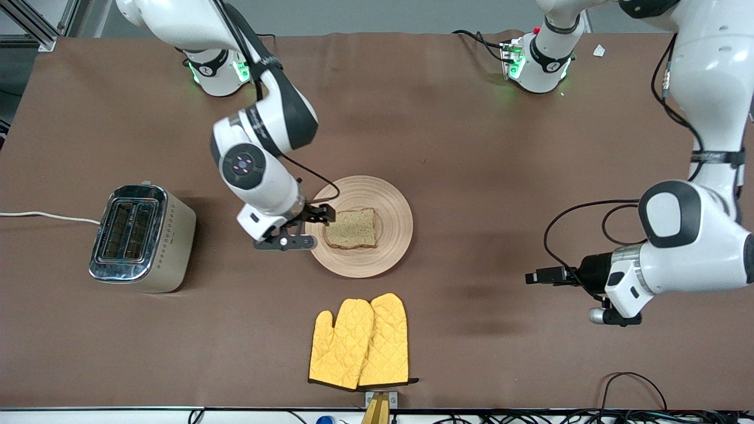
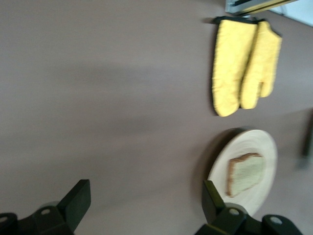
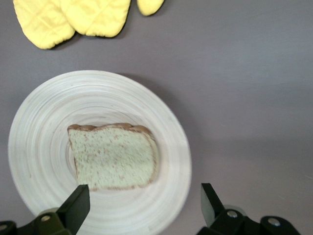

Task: Move plate and put bread in toaster

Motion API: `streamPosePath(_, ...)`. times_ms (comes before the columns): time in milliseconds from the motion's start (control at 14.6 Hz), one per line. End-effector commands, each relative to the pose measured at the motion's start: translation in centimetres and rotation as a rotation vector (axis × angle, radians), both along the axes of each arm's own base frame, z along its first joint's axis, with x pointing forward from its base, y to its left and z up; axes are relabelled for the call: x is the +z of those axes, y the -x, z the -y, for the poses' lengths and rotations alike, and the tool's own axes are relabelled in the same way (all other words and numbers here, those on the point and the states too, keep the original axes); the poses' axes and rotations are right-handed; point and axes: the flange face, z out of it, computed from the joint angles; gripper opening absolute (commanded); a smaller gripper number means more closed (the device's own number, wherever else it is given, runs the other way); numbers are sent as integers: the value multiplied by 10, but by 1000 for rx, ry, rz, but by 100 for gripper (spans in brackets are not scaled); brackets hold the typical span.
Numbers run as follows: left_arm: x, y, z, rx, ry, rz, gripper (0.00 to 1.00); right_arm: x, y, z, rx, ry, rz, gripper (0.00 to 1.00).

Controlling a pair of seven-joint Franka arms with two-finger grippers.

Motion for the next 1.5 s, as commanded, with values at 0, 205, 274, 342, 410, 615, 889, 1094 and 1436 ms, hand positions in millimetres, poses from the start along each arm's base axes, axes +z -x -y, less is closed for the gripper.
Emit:
streamPosePath(0, 44, 19, -13, -23, -150, -8, 100, -39, 5, -12, -16, 9, -18, 100)
streamPosePath(205, 91, 38, -43, -64, -325, 9, 100, -70, 9, -9, -19, 27, -31, 100)
streamPosePath(274, 112, 45, -55, -60, -350, 20, 100, -80, 13, -10, -21, 21, -12, 100)
streamPosePath(342, 130, 51, -71, -49, -360, 31, 100, -88, 13, -8, -29, 16, 4, 100)
streamPosePath(410, 144, 58, -84, -55, -370, 33, 100, -93, 13, -7, -31, 15, 12, 100)
streamPosePath(615, 181, 76, -131, -152, -455, 85, 100, -102, 20, -17, -40, 22, 5, 99)
streamPosePath(889, 210, 98, -123, -188, -479, 70, 100, -110, 22, -18, -39, 28, 0, 82)
streamPosePath(1094, 227, 105, -115, -84, -495, 71, 100, -113, 23, -20, -42, 25, 10, 66)
streamPosePath(1436, 237, 114, -78, -46, -505, 62, 100, -116, 23, -20, -43, 26, 10, 34)
